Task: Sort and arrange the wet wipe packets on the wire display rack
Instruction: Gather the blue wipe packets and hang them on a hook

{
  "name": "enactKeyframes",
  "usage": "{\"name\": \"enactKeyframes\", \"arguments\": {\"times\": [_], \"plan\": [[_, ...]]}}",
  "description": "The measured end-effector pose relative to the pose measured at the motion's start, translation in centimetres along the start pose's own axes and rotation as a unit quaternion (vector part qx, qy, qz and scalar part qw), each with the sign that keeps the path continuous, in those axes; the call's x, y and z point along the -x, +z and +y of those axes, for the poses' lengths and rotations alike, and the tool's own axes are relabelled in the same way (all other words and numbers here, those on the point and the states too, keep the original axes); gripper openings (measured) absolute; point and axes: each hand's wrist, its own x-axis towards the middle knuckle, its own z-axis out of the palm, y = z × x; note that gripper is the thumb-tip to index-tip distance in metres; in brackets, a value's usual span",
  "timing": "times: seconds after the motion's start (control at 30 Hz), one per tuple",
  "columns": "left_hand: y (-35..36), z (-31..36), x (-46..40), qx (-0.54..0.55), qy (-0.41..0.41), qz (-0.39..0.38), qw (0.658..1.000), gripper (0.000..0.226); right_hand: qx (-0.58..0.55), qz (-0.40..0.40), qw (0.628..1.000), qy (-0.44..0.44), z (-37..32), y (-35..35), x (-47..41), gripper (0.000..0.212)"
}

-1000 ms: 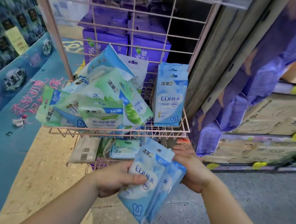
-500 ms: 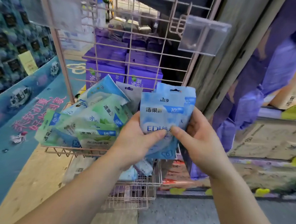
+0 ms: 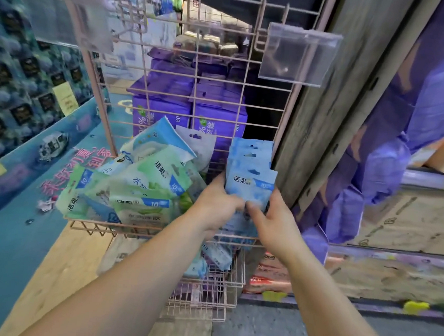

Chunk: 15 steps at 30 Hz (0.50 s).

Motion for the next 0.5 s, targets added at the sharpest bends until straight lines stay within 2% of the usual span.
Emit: {"name": "enactKeyframes", "arguments": {"times": [0.17,0.27,0.4,0.5], "plan": [[-0.1,-0.7,-0.6,0.002,0.035,-0.024,0.999,0.098,0.022,0.03,0.999,-0.013,1.3,0.6,0.2,0.04],[0.3,-0.6,-0.7,0.022,0.061,-0.023,0.998,0.102,0.06,0.074,0.995,-0.033,1.7,0.9,0.0,0.048],[1.1,-0.7,-0.9,0.003,0.021,0.053,0.998,0.083,0.101,0.071,0.992,-0.04,1.5,1.1,-0.4,0.054],[0.7,-0.2,-1.1,-0.046,-0.027,0.049,0.997,0.066,0.192,0.107,0.974,-0.061,1.4,0.7,-0.3,0.056]]}}
